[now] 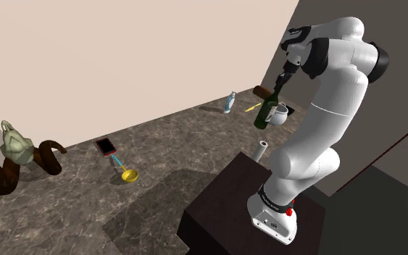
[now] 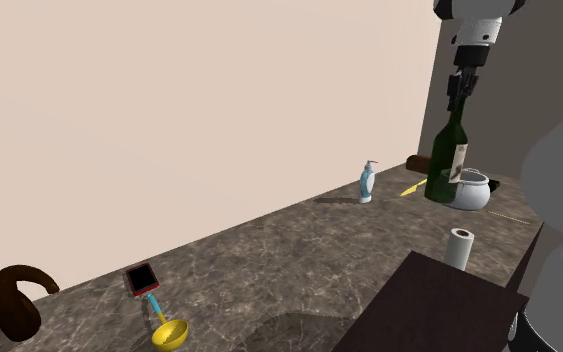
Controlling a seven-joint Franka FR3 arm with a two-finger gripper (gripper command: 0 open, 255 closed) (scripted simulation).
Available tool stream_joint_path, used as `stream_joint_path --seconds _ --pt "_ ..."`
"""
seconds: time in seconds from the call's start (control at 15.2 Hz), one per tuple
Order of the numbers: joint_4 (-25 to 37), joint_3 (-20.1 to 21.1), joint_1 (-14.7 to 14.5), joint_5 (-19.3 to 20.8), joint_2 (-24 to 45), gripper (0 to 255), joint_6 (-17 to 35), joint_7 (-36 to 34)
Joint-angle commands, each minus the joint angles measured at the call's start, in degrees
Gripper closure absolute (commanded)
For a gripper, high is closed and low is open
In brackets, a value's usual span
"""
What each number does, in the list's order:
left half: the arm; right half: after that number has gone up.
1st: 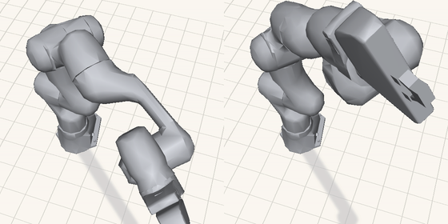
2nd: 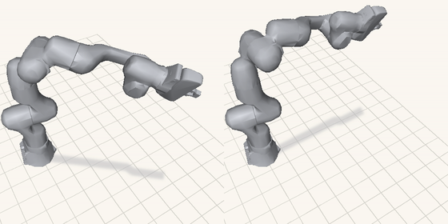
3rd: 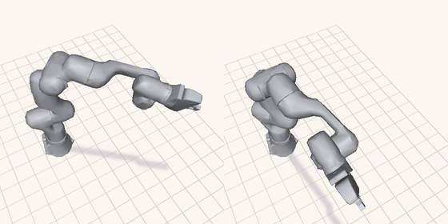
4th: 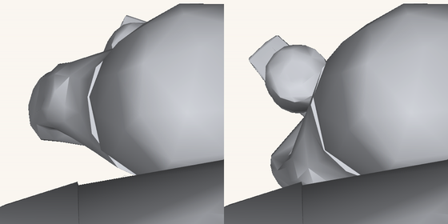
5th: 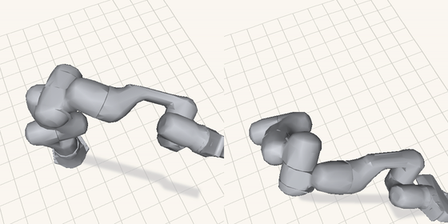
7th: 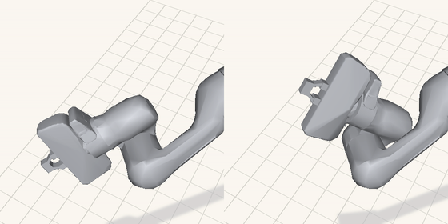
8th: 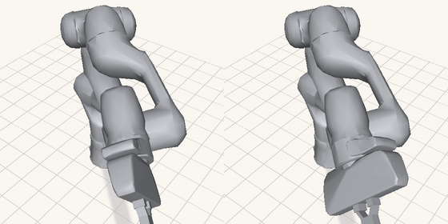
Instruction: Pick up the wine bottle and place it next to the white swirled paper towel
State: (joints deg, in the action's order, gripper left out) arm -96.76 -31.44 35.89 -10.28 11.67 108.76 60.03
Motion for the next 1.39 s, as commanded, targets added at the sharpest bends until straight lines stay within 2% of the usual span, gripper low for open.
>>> stream_joint_path --seconds 0.0,1.32 --pt "-1.52 0.05 -0.08 -0.08 -0.04 255 1.54 0.15" --pt "-11.09 1.29 0.56 -4.08 4.93 255 15.14 3.43"
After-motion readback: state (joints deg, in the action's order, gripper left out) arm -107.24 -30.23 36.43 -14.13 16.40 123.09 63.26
